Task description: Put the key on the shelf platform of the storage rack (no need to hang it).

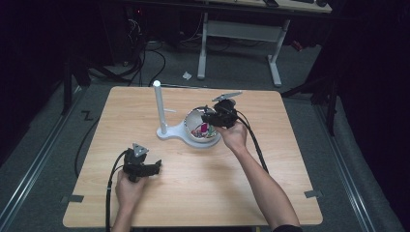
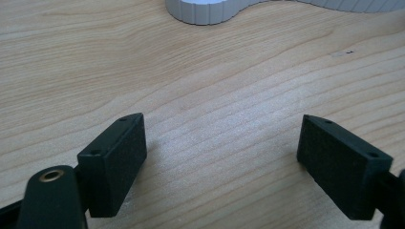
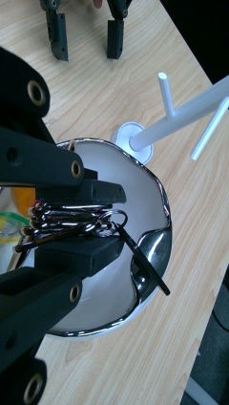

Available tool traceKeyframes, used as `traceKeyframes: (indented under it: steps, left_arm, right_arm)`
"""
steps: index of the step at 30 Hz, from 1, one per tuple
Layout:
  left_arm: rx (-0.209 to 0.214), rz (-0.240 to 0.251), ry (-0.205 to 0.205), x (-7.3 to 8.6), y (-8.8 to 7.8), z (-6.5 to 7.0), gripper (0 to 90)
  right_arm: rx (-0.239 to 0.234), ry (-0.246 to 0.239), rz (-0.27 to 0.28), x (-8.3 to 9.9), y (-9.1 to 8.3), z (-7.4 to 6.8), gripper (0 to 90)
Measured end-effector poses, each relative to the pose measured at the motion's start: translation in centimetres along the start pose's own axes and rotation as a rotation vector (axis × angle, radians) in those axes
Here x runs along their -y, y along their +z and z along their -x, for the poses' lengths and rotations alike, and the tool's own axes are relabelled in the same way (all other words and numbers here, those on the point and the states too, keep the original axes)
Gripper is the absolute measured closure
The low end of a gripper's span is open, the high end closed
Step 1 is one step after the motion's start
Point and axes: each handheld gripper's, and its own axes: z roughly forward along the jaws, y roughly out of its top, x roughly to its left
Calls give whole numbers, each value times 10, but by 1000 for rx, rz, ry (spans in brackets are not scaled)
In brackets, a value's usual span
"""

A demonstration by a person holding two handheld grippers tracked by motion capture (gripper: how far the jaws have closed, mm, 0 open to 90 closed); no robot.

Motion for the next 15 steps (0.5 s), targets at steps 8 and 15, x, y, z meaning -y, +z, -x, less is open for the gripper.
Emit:
traceKeyframes:
  steps: [8,15]
  left_arm:
    - [0,0,0,0,0,0,176]
    - [0,0,0,0,0,0,175]
  right_arm:
    - [15,16,1,1,0,5,747]
    - [28,44,-14,2,0,14,744]
